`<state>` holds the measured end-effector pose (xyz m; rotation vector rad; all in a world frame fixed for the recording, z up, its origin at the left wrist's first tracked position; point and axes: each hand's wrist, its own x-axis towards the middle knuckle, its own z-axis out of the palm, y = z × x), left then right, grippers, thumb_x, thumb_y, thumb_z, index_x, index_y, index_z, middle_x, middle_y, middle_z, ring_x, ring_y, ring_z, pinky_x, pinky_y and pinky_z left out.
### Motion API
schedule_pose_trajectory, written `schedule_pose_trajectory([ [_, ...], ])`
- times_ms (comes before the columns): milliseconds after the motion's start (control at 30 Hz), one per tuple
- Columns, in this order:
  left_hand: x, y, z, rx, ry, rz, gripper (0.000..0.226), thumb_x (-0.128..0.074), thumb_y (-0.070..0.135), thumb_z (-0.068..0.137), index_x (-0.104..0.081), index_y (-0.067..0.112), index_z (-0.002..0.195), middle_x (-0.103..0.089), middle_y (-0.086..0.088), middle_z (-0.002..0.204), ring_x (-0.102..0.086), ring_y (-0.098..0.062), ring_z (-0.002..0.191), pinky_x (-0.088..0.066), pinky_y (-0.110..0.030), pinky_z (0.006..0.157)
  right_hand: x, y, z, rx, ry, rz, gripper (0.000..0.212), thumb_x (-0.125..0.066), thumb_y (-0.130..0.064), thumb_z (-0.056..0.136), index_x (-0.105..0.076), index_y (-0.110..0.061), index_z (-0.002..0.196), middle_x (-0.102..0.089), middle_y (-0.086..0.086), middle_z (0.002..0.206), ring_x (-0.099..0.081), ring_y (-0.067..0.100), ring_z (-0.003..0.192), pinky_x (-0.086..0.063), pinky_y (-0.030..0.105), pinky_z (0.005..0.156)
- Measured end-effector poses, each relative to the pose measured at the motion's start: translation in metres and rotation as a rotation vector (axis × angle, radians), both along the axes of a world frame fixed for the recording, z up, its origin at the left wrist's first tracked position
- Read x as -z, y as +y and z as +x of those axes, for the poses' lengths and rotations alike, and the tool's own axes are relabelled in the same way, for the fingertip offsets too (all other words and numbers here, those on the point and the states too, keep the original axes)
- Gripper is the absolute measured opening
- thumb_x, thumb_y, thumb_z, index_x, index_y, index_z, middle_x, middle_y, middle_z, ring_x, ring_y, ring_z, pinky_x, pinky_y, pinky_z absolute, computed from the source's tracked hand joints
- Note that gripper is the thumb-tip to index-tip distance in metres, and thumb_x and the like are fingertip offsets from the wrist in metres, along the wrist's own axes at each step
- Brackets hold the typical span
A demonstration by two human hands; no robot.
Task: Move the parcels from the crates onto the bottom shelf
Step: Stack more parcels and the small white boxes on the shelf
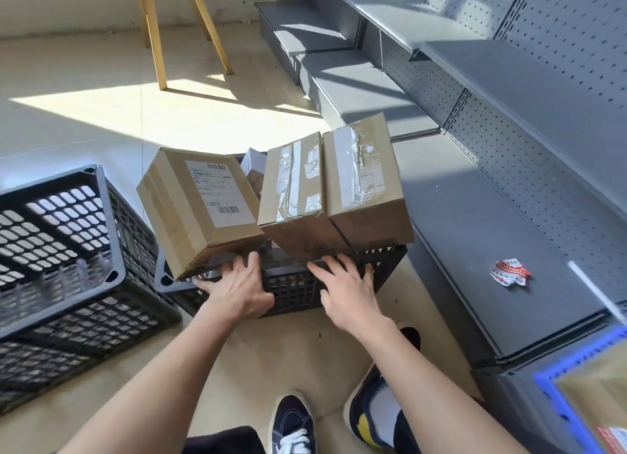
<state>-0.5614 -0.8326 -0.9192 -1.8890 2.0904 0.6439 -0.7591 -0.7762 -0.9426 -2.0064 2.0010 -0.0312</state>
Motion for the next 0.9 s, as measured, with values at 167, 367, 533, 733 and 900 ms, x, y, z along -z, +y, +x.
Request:
schedule_pose_trajectory([
  [167,0.001,0.024,0.005,0.024,0.006,-0.026,0.045,-0.055,0.041,0.083,-0.03,0.021,0.116,-0.042,-0.01,0.129,-0.038,-0.035,0.132,-0.015,-0.085,0.102,-0.002,0.024,0.001,0.002,-0.037,0.001,0.058,-0.049,-0.024,0.099,-0.031,-0.036,0.153,-0.027,-0.007,0.16,-0.011,0.021,0.15,-0.013,0.061,0.12],
  [367,0.001,0.049,0.006,0.014,0.065,-0.217,0.038,-0.05,0.044,0.092,-0.045,0.022,0.123,-0.054,-0.003,0.128,-0.046,-0.029,0.126,-0.028,-0.069,0.11,-0.013,0.038,-0.02,0.109,-0.183,-0.03,0.059,-0.052,-0.026,0.099,-0.032,-0.031,0.154,-0.026,0.0,0.162,-0.018,0.021,0.15,-0.02,0.051,0.121],
  [533,-0.022,0.061,-0.02,0.038,0.338,-0.509,0.023,-0.057,0.03,0.092,-0.06,0.021,0.113,-0.064,0.001,0.112,-0.055,-0.024,0.106,-0.05,-0.044,0.084,-0.026,0.042,-0.046,0.415,-0.495,-0.158,0.044,-0.06,-0.021,0.096,-0.056,-0.022,0.14,-0.048,0.004,0.15,-0.041,0.023,0.139,-0.032,0.035,0.116],
  [733,-0.076,0.042,-0.082,0.166,0.619,-0.673,0.023,-0.061,0.024,0.095,-0.062,0.02,0.117,-0.063,0.003,0.119,-0.054,-0.02,0.112,-0.049,-0.037,0.088,-0.05,0.049,-0.077,0.748,-0.659,-0.419,0.028,-0.068,-0.027,0.093,-0.062,-0.018,0.118,-0.065,-0.003,0.116,-0.057,0.017,0.107,-0.037,0.023,0.085],
  [900,-0.102,0.015,-0.131,0.306,0.616,-0.637,0.045,-0.057,0.032,0.098,-0.05,0.022,0.141,-0.048,-0.001,0.147,-0.04,-0.022,0.136,-0.04,-0.043,0.107,-0.053,0.039,-0.099,0.809,-0.754,-0.41,0.056,-0.067,-0.033,0.094,-0.041,-0.022,0.142,-0.047,-0.001,0.139,-0.046,0.015,0.122,-0.039,0.031,0.096],
])
